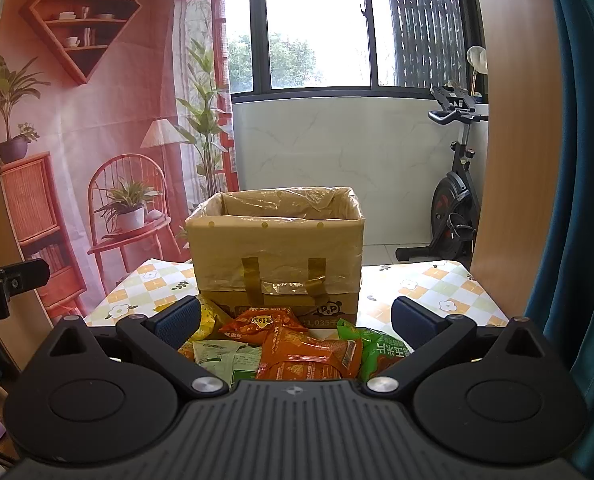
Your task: Organize snacks
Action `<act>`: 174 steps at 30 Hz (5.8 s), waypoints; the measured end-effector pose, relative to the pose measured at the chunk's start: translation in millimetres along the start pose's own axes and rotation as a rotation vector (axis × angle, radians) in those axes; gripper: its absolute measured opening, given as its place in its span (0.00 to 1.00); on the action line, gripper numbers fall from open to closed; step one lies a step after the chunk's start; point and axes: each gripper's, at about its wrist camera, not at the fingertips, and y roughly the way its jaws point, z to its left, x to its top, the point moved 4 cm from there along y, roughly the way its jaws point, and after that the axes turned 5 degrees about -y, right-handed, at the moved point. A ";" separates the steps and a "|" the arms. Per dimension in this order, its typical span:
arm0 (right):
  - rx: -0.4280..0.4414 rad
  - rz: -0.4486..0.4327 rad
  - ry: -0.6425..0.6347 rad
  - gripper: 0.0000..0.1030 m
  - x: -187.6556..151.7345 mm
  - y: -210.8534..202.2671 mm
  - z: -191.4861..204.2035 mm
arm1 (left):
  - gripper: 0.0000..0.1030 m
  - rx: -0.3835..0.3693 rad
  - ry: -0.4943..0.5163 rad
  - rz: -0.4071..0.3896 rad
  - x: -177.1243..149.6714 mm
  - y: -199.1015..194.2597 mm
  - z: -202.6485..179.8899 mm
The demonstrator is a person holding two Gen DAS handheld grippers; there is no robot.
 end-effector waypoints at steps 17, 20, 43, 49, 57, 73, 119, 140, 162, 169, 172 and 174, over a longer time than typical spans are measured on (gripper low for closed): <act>-0.003 -0.001 -0.001 1.00 -0.3 1.2 0.6 | 1.00 0.001 -0.001 0.001 -0.4 0.2 0.0; -0.002 -0.001 -0.001 1.00 -0.4 1.3 0.5 | 1.00 0.000 -0.001 0.002 -0.5 0.1 0.2; -0.003 0.000 -0.001 1.00 -0.9 1.3 0.5 | 1.00 0.002 -0.002 0.009 -4.0 0.8 1.7; -0.003 0.001 -0.001 1.00 -0.8 1.4 0.5 | 1.00 0.005 0.000 0.011 -4.8 1.1 1.4; -0.003 0.001 0.000 1.00 -0.6 1.5 0.6 | 1.00 0.011 -0.008 0.018 -5.1 0.4 1.1; -0.015 -0.082 -0.028 1.00 13.4 20.1 -22.8 | 1.00 0.096 0.020 -0.002 24.4 47.3 26.3; -0.044 0.173 0.043 0.95 -27.3 185.0 -106.0 | 0.96 -0.080 -0.044 0.256 -13.1 232.0 16.9; 0.032 0.406 0.241 0.91 -104.3 250.3 -147.2 | 0.96 -0.095 -0.044 0.354 -48.2 265.8 6.3; -0.023 0.405 0.181 0.82 -106.9 264.7 -141.1 | 0.96 -0.098 -0.123 0.443 -72.6 321.6 13.3; -0.016 0.404 0.177 0.82 -107.1 264.0 -143.0 | 0.96 -0.163 -0.279 0.490 -84.2 329.2 35.8; -0.015 0.404 0.173 0.82 -106.9 264.9 -142.5 | 0.96 -0.180 -0.326 0.490 -88.3 329.2 40.4; -0.017 0.404 0.170 0.82 -106.8 265.6 -141.3 | 0.96 -0.190 -0.340 0.478 -90.4 326.0 42.5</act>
